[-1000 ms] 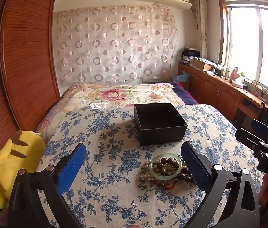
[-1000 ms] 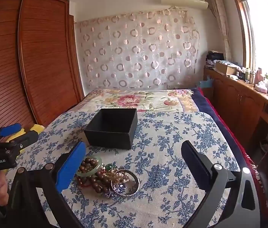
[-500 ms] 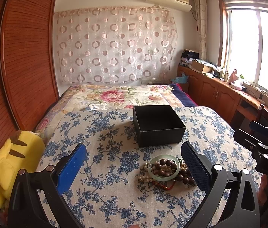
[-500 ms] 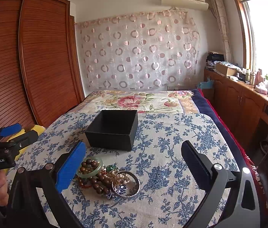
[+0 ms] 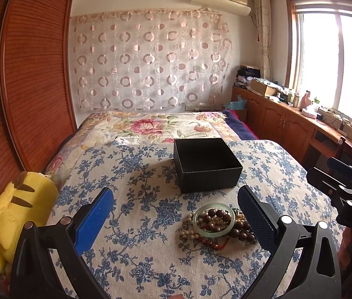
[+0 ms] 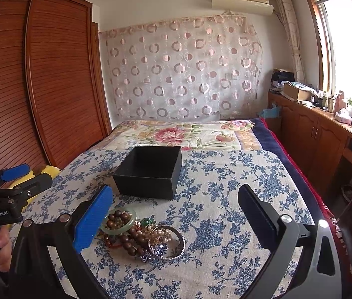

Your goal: Organize jewelry

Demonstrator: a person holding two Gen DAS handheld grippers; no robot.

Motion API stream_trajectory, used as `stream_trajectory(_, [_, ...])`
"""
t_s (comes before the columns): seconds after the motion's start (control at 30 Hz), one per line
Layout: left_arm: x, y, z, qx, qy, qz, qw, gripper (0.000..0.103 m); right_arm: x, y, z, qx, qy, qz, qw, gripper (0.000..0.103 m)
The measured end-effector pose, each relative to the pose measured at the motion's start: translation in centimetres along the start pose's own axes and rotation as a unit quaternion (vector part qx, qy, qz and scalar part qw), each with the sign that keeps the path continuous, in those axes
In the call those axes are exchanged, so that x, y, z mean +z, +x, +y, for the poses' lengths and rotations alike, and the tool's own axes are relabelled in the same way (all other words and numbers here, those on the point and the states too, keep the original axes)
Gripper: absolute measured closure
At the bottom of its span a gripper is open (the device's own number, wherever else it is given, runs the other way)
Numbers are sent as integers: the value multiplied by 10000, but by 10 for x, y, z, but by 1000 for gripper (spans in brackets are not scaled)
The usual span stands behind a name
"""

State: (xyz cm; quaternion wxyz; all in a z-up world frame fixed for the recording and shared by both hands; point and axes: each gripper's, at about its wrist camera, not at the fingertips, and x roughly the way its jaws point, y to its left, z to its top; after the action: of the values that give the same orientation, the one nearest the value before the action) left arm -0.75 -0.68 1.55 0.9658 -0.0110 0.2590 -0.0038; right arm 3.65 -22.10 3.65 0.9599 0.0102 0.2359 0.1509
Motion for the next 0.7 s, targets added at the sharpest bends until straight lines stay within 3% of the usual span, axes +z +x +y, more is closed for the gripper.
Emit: stream_trajectory(0.7, [0,-1,0,-8,1,-3,10000,6,2,-2,4,16,12,-19,10000,1])
